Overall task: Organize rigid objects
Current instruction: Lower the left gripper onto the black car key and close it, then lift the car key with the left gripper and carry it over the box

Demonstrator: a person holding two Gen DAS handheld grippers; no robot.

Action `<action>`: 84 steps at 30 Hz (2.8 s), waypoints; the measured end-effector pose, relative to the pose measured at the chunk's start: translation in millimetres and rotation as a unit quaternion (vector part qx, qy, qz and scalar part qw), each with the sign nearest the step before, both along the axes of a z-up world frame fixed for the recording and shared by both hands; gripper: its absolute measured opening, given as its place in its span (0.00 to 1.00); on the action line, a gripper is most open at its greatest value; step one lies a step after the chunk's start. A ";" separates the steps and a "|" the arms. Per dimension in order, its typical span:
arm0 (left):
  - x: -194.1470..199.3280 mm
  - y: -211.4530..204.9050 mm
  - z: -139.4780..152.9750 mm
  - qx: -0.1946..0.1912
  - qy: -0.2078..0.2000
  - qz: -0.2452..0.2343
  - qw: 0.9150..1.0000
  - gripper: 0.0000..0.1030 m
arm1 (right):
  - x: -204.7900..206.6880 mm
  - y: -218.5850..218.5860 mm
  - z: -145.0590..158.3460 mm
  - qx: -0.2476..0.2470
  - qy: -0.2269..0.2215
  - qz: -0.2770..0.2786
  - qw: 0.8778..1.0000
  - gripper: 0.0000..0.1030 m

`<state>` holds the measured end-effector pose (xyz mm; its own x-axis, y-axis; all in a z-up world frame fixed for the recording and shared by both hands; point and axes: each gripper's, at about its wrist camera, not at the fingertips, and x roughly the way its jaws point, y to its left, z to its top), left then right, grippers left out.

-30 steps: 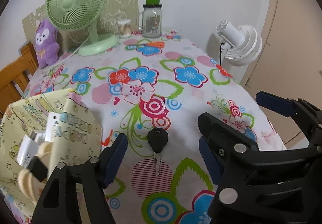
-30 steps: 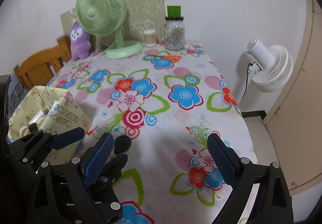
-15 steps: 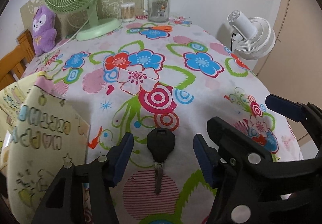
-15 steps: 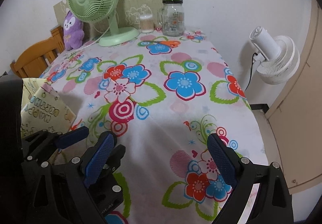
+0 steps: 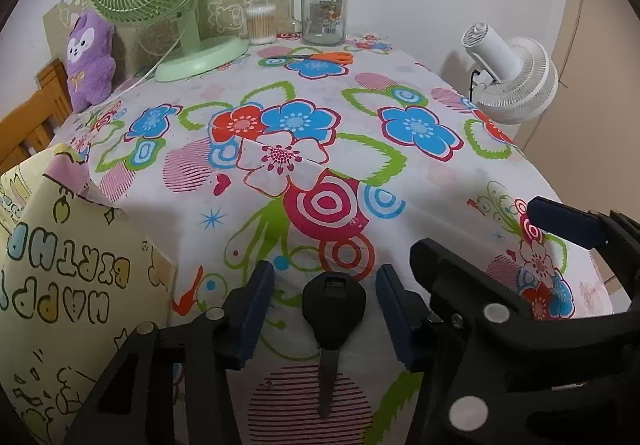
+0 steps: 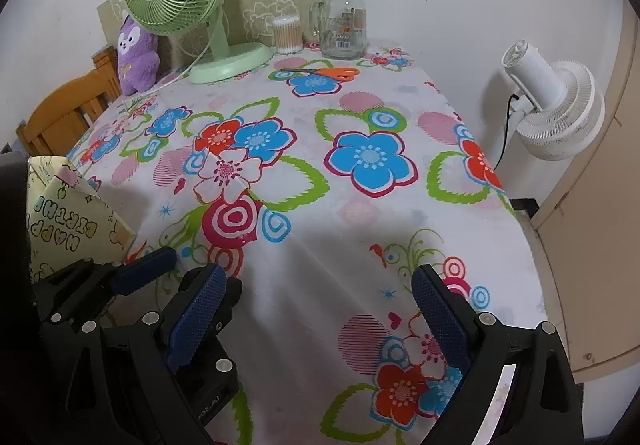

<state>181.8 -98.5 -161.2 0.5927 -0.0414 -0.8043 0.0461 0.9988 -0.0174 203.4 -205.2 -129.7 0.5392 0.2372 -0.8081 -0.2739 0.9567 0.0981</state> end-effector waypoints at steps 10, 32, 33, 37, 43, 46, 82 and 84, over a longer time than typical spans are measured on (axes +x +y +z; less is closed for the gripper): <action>-10.6 -4.3 1.4 0.002 0.002 -0.012 1.000 0.30 | -3.8 3.9 -3.8 -0.001 0.006 0.001 1.000 0.93; -48.3 -1.5 21.7 -0.002 -0.009 -0.032 0.999 0.30 | -39.1 14.2 17.3 -0.009 -0.015 0.001 1.000 0.93; -50.1 -1.4 23.2 -0.002 -0.011 -0.032 0.999 0.30 | -40.8 14.6 19.1 -0.009 -0.017 0.002 1.000 0.93; -57.5 -1.4 29.1 -0.001 -0.016 -0.034 0.999 0.30 | -48.0 14.8 25.6 -0.010 -0.024 0.002 1.000 0.93; -66.2 -2.1 36.0 0.001 -0.019 -0.040 0.999 0.30 | -57.4 15.5 34.0 -0.011 -0.028 0.002 1.000 0.93; -71.7 -2.4 40.8 0.004 -0.024 -0.043 0.999 0.30 | -61.2 15.7 37.7 -0.012 -0.031 0.004 0.999 0.93; -113.7 13.0 107.7 0.014 -0.056 -0.068 0.996 0.30 | -103.5 34.0 111.5 -0.010 -0.075 0.024 0.997 0.93; -114.4 15.0 111.1 0.014 -0.058 -0.067 0.996 0.30 | -104.1 36.4 114.7 -0.010 -0.073 0.024 0.997 0.93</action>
<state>67.4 -83.5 -50.2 0.6718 -0.1042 -0.7334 0.1790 0.9836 0.0242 99.3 -168.8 -15.0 0.6398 0.2510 -0.7264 -0.3302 0.9433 0.0351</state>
